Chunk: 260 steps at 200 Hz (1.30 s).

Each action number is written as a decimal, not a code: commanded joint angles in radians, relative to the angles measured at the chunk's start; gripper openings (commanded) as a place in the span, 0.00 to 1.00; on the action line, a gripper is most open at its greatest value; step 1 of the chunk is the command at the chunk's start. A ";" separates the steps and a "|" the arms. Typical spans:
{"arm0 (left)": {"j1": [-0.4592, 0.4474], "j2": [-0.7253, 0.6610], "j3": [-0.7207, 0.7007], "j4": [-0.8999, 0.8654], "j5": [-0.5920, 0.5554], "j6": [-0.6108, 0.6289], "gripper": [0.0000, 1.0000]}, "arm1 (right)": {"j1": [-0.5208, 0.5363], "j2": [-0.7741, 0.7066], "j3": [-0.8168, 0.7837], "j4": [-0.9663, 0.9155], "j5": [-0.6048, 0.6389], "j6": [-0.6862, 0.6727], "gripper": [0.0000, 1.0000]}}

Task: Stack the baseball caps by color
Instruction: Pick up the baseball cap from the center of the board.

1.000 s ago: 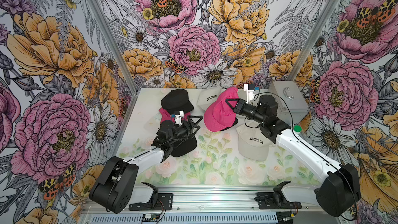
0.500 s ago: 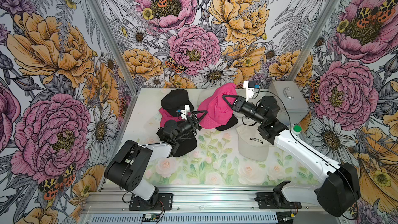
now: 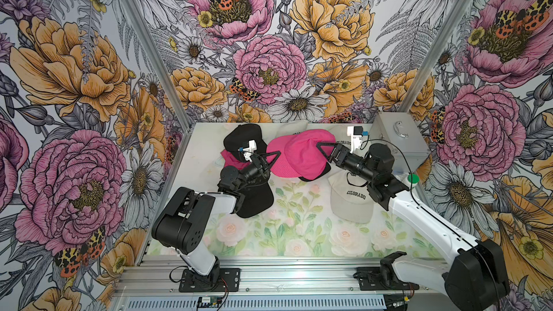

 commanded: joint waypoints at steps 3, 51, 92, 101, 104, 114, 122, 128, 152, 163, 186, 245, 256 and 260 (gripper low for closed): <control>0.018 0.007 0.031 0.048 0.059 -0.008 0.00 | -0.069 -0.071 -0.065 -0.081 0.081 -0.112 0.99; 0.012 0.013 0.065 0.043 0.100 0.010 0.00 | -0.131 -0.082 -0.110 -0.048 -0.083 0.010 0.99; -0.005 0.021 0.079 0.036 0.114 0.014 0.00 | -0.095 -0.084 -0.068 -0.095 -0.113 0.067 0.99; -0.008 0.018 0.083 0.036 0.118 0.016 0.00 | -0.089 -0.084 -0.075 -0.126 -0.072 0.050 0.99; -0.010 0.016 0.084 0.037 0.121 0.016 0.00 | -0.087 -0.084 -0.078 -0.131 -0.057 0.044 0.99; -0.013 0.011 0.087 0.034 0.123 0.018 0.00 | -0.081 -0.074 -0.087 -0.135 -0.022 0.032 0.98; -0.017 0.008 0.089 0.030 0.123 0.020 0.00 | -0.074 -0.059 -0.087 -0.134 -0.010 0.020 0.97; -0.018 0.007 0.090 0.029 0.124 0.021 0.00 | -0.069 -0.042 -0.082 -0.133 -0.011 0.007 0.96; -0.032 0.013 0.101 0.024 0.127 0.023 0.00 | -0.024 0.015 -0.051 -0.126 -0.013 -0.050 0.93; -0.038 0.018 0.104 0.024 0.127 0.021 0.00 | -0.009 0.028 -0.043 -0.124 0.004 -0.069 0.92; -0.043 0.018 0.106 0.024 0.129 0.020 0.00 | 0.000 0.041 -0.047 -0.120 0.049 -0.086 0.93; -0.047 0.012 0.112 0.024 0.129 0.019 0.00 | -0.008 0.070 -0.104 -0.089 0.140 -0.091 0.95; -0.047 0.017 0.113 0.024 0.131 0.018 0.00 | -0.009 0.068 -0.131 -0.018 0.102 -0.070 0.95; -0.048 0.017 0.115 0.024 0.132 0.019 0.00 | -0.009 0.068 -0.138 0.016 0.080 -0.062 0.95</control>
